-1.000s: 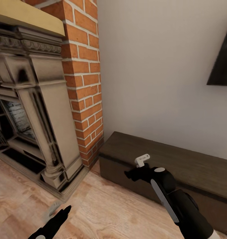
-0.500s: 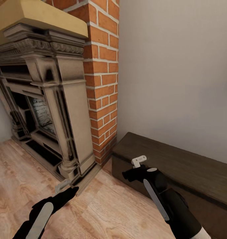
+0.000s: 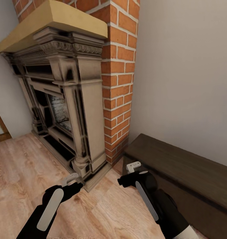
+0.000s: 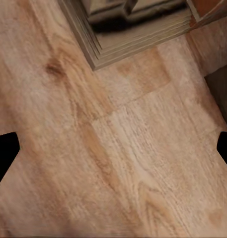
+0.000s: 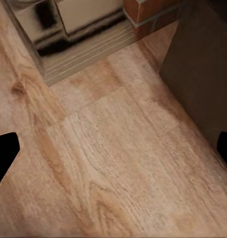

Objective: Place each of the two pumpkins and all three candles from the living room inside a cabinet in the living room (use any cabinet), then make sure every cabinet is closed, and position the cauldron so it is next to a table in the living room.

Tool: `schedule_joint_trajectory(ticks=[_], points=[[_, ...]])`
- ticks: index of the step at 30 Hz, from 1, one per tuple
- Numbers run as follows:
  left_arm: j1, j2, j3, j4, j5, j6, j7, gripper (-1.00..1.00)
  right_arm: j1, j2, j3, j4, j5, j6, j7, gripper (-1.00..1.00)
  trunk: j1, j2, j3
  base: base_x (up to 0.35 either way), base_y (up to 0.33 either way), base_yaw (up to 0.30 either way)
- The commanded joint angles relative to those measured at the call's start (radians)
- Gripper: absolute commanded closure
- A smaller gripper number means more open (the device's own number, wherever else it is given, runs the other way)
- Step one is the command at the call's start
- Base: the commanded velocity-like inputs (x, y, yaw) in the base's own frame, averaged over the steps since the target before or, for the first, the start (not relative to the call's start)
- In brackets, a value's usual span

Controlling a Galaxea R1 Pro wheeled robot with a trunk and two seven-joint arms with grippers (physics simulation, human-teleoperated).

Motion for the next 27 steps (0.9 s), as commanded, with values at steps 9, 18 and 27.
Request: schedule_joint_trajectory(ticks=[9, 18, 27], points=[[0.023, -0.004, -0.009, 0.022, 0.009, -0.070, 0.038, -1.00, 0.000, 0.041, 0.002, 0.053, -0.009, -0.007, -0.078, -1.00, 0.000, 0.000, -0.001, 0.000, 0.000, 0.293], [0.028, -0.008, -0.041, 0.085, 0.009, -0.096, 0.046, -1.00, 0.000, 0.046, 0.004, 0.071, -0.008, -0.032, -0.088, -1.00, 0.000, 0.000, -0.001, 0.000, 0.000, 0.294], [0.029, -0.010, -0.052, 0.088, 0.013, -0.099, 0.120, -1.00, 0.000, 0.047, 0.008, 0.083, -0.011, -0.074, -0.087, -1.00, 0.000, 0.000, -0.001, 0.000, 0.000, 0.295]])
